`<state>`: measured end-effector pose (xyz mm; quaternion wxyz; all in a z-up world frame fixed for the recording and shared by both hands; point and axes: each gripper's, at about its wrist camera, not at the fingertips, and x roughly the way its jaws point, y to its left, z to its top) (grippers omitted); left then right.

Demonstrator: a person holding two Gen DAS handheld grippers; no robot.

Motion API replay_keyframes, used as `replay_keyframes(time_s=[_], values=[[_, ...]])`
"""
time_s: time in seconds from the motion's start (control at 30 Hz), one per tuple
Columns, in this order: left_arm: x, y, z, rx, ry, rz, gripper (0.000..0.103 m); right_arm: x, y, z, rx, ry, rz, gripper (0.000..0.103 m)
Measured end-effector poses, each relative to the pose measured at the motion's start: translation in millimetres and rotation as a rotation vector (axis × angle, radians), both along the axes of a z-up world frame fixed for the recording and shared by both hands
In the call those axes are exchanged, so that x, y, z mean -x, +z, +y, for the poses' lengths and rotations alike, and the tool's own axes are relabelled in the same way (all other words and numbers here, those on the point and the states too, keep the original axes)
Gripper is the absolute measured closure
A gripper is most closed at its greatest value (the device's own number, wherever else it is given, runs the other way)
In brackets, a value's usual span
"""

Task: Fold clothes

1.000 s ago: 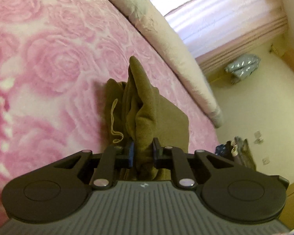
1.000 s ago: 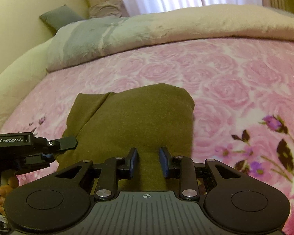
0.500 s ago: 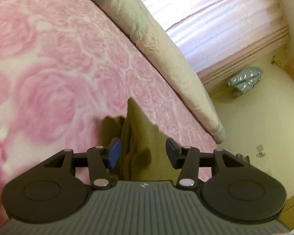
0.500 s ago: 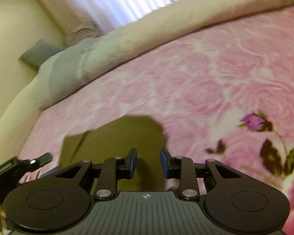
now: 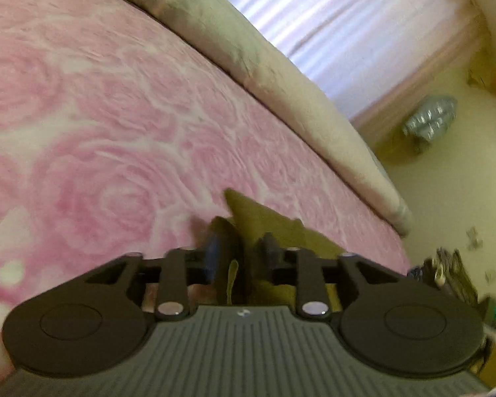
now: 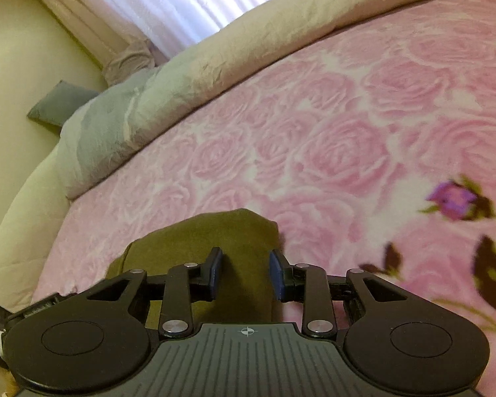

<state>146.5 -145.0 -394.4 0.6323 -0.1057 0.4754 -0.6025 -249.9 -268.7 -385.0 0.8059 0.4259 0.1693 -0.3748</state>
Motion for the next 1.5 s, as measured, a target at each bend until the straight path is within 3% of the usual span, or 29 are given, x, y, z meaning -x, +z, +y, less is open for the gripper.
replay_keyframes(time_s=[0.07,0.1,0.13,0.17,0.37,0.43,0.47,0.57,0.67,0.73,0.8,0.93,1.07,1.17,1.33,1.37,1.5], values=[[-1,6,22,0.026,0.006,0.075,0.078,11,6,18,0.021,0.003,0.001,0.071],[0,9,33,0.035,-0.005,0.103,0.077,16,8,29,0.027,0.007,-0.001,0.06],[5,11,45,0.039,-0.03,0.111,0.076,22,9,41,0.034,0.012,-0.003,0.042],[11,14,57,0.043,-0.059,0.112,0.073,27,11,53,0.04,0.015,-0.009,0.038],[50,8,94,0.008,-0.19,0.079,0.074,33,3,99,-0.02,0.06,-0.011,0.038],[55,1,96,-0.009,-0.187,0.082,0.096,29,-2,104,-0.04,0.07,0.004,0.038],[56,-1,98,-0.012,-0.184,0.081,0.101,27,-5,105,-0.045,0.07,0.018,0.038],[58,1,117,0.104,-0.2,0.1,0.101,19,-10,107,-0.045,0.072,0.074,0.041],[60,-7,120,0.018,-0.2,0.019,0.1,15,-7,112,0.001,0.086,0.125,0.041],[55,-13,118,-0.027,-0.192,0.041,0.1,13,-3,117,0.044,0.089,0.16,0.041],[45,-8,122,0.003,-0.168,0.107,0.09,10,1,123,0.087,0.093,0.195,0.041],[38,1,126,0.02,-0.162,0.098,0.085,6,9,133,0.167,0.102,0.262,0.041],[38,0,120,0.038,-0.163,0.148,0.084,-3,-6,127,0.095,0.115,0.263,0.041],[29,-4,104,0.042,-0.116,0.216,0.075,-4,-10,128,0.065,0.112,0.24,0.041],[17,-19,75,0.052,-0.094,0.367,0.08,-2,-8,127,0.056,0.111,0.237,0.041],[16,-21,71,0.06,-0.098,0.386,0.097,-2,-8,126,0.056,0.113,0.239,0.041],[6,-20,67,0.052,-0.116,0.267,0.101,-3,-9,124,0.053,0.12,0.245,0.041]])
